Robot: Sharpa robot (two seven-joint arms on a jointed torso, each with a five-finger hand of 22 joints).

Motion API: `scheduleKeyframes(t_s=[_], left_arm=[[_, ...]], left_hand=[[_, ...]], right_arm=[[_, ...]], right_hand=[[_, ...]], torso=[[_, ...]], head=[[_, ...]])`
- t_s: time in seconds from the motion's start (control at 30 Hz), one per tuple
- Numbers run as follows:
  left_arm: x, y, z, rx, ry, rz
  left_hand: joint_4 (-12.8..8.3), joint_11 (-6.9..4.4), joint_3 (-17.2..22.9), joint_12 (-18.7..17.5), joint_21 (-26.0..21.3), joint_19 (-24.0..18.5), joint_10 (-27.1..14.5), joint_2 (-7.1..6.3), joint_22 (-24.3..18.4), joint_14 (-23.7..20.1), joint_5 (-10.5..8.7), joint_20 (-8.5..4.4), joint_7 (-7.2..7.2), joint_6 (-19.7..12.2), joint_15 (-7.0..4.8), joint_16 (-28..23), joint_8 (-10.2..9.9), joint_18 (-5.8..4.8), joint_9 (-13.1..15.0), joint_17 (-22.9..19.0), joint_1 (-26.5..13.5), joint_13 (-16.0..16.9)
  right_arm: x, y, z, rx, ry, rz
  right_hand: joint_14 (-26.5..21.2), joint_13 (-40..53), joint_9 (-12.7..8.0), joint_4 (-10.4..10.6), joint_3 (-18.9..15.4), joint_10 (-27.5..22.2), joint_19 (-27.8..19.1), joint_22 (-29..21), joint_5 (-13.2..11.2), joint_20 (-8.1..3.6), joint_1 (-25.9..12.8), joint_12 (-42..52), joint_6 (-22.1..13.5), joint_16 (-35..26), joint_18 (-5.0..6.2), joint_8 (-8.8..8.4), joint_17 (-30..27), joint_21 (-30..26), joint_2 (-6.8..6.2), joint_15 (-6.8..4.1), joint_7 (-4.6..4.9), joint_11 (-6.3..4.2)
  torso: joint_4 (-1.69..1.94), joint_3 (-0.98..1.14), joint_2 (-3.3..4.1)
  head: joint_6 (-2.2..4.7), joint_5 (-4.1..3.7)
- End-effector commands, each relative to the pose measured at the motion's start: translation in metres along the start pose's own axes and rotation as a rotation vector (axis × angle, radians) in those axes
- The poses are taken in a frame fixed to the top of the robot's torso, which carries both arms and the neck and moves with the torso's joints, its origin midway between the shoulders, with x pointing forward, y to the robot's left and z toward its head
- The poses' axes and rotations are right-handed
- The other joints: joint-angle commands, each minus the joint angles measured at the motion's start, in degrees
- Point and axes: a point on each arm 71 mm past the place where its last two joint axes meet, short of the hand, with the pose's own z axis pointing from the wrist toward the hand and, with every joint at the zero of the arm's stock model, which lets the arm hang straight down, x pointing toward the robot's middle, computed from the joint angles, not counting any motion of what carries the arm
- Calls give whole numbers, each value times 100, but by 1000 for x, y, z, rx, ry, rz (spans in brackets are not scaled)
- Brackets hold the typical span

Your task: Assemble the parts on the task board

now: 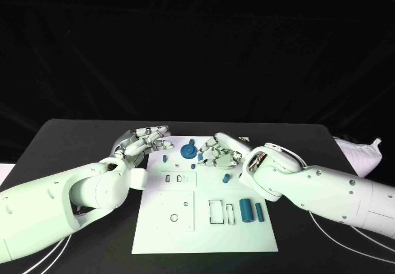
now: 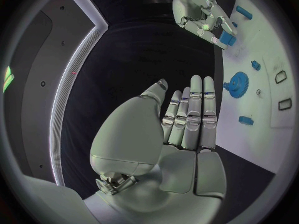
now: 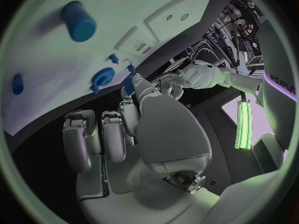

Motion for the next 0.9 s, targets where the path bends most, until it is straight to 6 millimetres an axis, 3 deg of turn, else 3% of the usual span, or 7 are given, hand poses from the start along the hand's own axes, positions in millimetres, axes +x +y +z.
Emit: scheduleKeyframes(t_s=[0.03,0.17,0.27,0.43,0.9], left_arm=[[-1,0,1,1,6,-24],[-3,-1,2,2,0,-23],[-4,-1,2,3,-1,-22],[-3,0,2,1,2,-24],[-2,0,2,-3,10,-27]], left_hand=[[-42,3,15,-33,30,-63,-55,-11,7,-54,-12,5,0,-37,7,-51,-24,-11,-7,11,7,-9],[-65,12,42,-41,7,-141,-55,-16,3,-128,-11,22,4,-38,28,-107,-27,-18,-5,18,-20,-7],[-68,14,46,-41,4,-151,-55,-17,2,-138,-12,25,5,-38,31,-114,-27,-18,-5,19,-25,-7],[-70,15,49,-42,1,-161,-55,-17,2,-147,-11,27,6,-38,34,-121,-27,-19,-5,21,-30,-7],[-70,15,49,-42,1,-161,-55,-17,2,-147,-11,27,6,-38,34,-121,-27,-19,-5,21,-30,-7]], right_arm=[[17,5,2,19,59,-64],[33,10,6,26,95,-79],[42,13,8,31,111,-91],[53,18,10,39,127,-110],[70,26,16,55,141,-151]], right_hand=[[481,-570,58,1,32,138,530,1397,31,-48,-50,-16,108,-39,-96,-4,955,24,-15,-28,-148,-176],[478,-599,58,-6,35,118,526,1391,58,-48,-62,-59,103,-47,-95,-10,942,21,-33,-27,-146,-175],[478,-603,58,-10,38,114,526,1391,69,-48,-61,-66,102,-48,-94,-12,940,21,-36,-28,-146,-176],[475,-625,59,-13,40,100,521,1384,78,-48,-66,-96,102,-55,-93,-13,927,17,-42,-28,-145,-175],[472,-636,61,-16,38,90,512,1372,89,-48,-84,-115,105,-64,-90,-14,913,11,-63,-27,-143,-174]], torso=[[24,-36,-47],[33,-53,-64],[47,-67,-74],[45,-51,-62],[33,-48,-54]], head=[[-38,30],[-65,64],[-73,39],[-62,71],[-102,108]])
